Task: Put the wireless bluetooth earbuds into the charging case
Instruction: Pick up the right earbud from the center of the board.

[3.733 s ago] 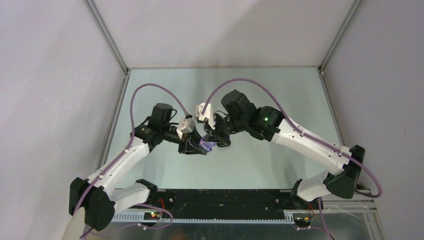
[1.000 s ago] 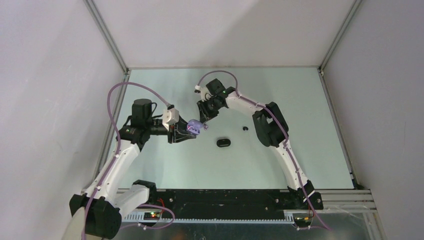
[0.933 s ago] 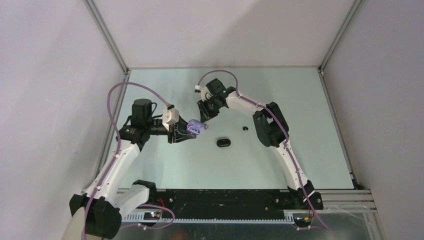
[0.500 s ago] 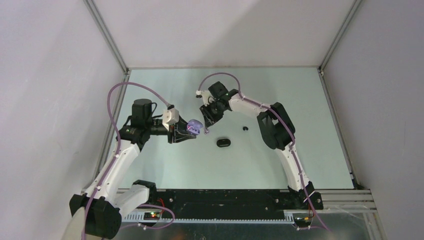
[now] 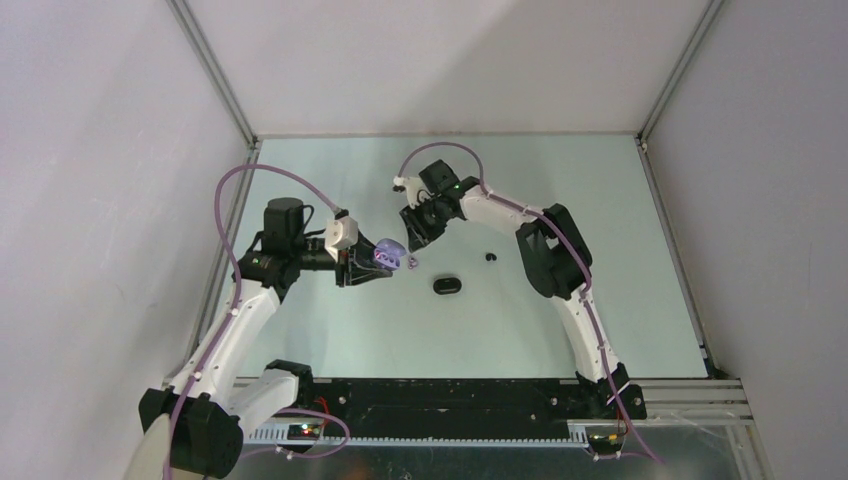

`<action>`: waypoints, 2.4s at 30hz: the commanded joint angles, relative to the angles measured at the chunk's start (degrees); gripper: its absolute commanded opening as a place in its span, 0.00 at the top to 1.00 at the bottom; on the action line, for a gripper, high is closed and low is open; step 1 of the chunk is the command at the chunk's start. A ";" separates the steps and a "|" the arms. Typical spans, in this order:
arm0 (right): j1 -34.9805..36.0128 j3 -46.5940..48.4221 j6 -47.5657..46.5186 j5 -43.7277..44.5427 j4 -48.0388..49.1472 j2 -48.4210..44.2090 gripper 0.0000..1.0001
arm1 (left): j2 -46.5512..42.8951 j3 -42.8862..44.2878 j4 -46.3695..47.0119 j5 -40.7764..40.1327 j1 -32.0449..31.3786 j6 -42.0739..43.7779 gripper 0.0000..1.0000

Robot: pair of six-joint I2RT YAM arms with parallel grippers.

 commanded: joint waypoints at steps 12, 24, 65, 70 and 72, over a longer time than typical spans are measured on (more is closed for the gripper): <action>2.11 -2.21 -5.10 -4.08 -2.66 -4.19 0.63 | -0.46 -0.28 1.63 1.60 0.49 -0.13 1.00; 1.07 -1.91 -2.32 -2.04 -2.34 -3.95 0.74 | -0.43 -0.31 1.67 1.69 0.55 -0.05 1.00; -7.42 1.61 11.23 -5.92 -7.99 1.39 0.75 | 0.22 -0.84 2.52 0.32 -0.59 -0.15 1.00; -7.77 2.09 11.86 -6.00 -8.44 2.46 0.76 | 0.08 -0.94 2.54 0.19 -0.59 -0.14 1.00; -7.87 2.44 12.23 -6.57 -8.62 3.07 0.76 | 0.07 -0.96 2.56 0.15 -0.61 -0.10 1.00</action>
